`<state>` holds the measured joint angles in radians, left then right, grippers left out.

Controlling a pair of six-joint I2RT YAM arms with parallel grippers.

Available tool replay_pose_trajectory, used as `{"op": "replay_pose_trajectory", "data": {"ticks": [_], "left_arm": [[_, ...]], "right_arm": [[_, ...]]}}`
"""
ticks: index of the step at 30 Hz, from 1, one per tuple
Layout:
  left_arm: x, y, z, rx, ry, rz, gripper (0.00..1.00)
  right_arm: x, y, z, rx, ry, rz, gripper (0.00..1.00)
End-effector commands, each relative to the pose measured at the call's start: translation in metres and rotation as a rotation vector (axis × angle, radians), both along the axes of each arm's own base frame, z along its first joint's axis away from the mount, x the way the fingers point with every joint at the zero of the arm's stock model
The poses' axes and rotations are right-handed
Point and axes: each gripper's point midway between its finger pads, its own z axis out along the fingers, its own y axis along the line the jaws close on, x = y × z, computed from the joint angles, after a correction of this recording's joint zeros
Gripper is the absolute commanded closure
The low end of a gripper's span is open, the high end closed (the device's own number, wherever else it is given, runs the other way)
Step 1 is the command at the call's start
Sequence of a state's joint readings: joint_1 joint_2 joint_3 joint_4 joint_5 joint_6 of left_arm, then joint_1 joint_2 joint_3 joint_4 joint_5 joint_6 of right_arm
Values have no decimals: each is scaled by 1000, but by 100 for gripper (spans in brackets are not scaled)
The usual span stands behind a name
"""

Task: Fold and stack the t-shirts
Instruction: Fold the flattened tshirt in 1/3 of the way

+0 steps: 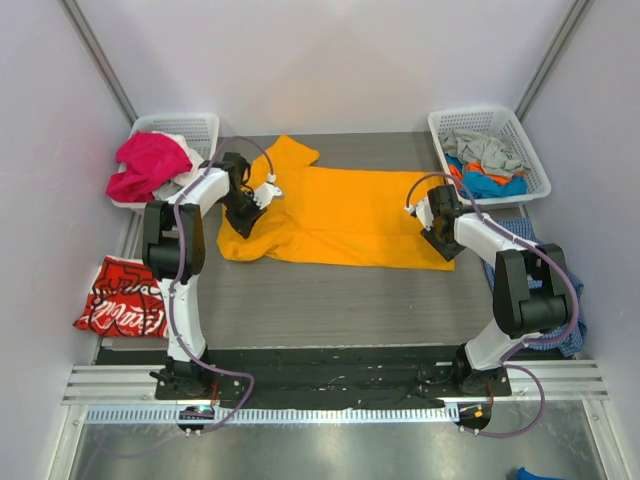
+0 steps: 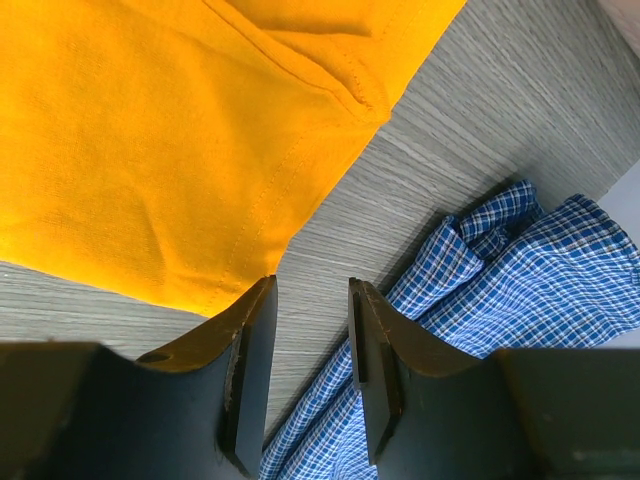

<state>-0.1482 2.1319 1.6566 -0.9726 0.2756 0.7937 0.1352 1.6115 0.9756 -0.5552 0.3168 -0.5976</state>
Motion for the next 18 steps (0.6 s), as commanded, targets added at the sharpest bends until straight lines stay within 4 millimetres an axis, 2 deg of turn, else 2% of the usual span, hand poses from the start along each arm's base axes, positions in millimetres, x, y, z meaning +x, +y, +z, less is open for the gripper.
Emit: {"op": "replay_pose_trajectory", "data": {"ticks": [1, 5, 15, 18], "left_arm": [[10, 1, 17, -7, -61, -1, 100], [15, 2, 24, -2, -90, 9, 100], [43, 9, 65, 33, -272, 34, 100], [47, 11, 68, 45, -288, 34, 100]], "right_arm": [[1, 1, 3, 15, -23, -18, 59], [0, 1, -1, 16, -16, -16, 59], [0, 1, -8, 17, -1, -19, 59], [0, 2, -10, 19, 5, -20, 59]]}}
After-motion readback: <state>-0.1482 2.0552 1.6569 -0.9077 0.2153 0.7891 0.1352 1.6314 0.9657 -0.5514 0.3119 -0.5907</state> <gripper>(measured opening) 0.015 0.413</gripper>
